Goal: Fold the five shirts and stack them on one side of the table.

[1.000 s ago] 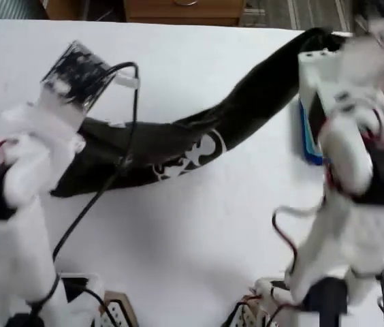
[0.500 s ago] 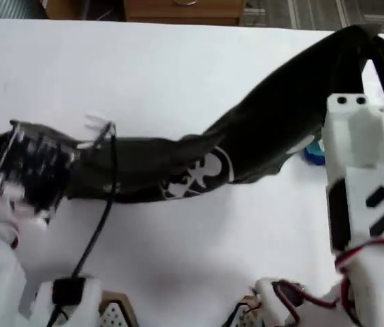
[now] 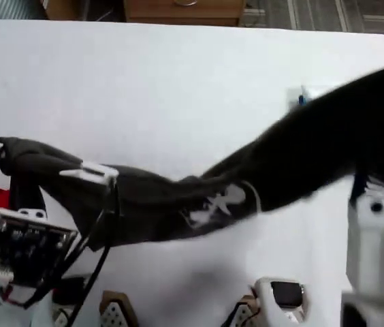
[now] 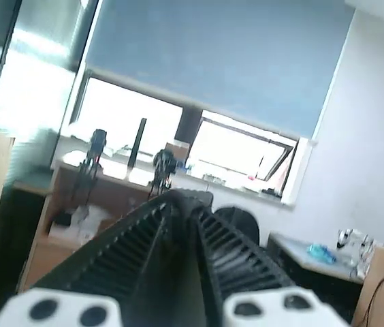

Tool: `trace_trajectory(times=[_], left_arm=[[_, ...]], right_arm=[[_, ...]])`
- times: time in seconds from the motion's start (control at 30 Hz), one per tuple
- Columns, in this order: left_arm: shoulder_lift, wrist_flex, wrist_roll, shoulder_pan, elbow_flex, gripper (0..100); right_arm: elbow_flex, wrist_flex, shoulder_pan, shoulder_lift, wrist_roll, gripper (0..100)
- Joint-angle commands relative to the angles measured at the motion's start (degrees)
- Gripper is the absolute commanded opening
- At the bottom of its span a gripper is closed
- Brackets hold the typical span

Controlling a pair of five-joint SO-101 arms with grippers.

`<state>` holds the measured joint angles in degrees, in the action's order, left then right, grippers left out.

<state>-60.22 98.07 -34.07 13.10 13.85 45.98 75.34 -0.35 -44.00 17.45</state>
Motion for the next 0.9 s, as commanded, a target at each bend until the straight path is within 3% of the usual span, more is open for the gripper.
trace_trajectory(times=[0.0,0.23,0.47,0.7,0.87], left_arm=[[-1.5,-2.4,0.4,0.6,1.7,2],[-8.0,-5.8,-0.1,0.8,1.2,2],[-8.3,-9.1,-0.4,7.8,0.3,2],[-8.5,-16.2,-2.0,8.1,-10.7,2],[-8.9,-15.9,-2.0,8.1,-10.9,2]], right_arm=[[1.1,-1.9,0.5,-1.3,0.3,2.0],[0.7,-1.1,0.3,-5.8,0.3,2.0],[-1.1,0.4,0.2,-5.7,0.5,2.0],[-11.0,-4.0,0.2,-6.2,0.4,2.0],[-10.8,-4.4,0.2,-6.5,0.6,2.0]])
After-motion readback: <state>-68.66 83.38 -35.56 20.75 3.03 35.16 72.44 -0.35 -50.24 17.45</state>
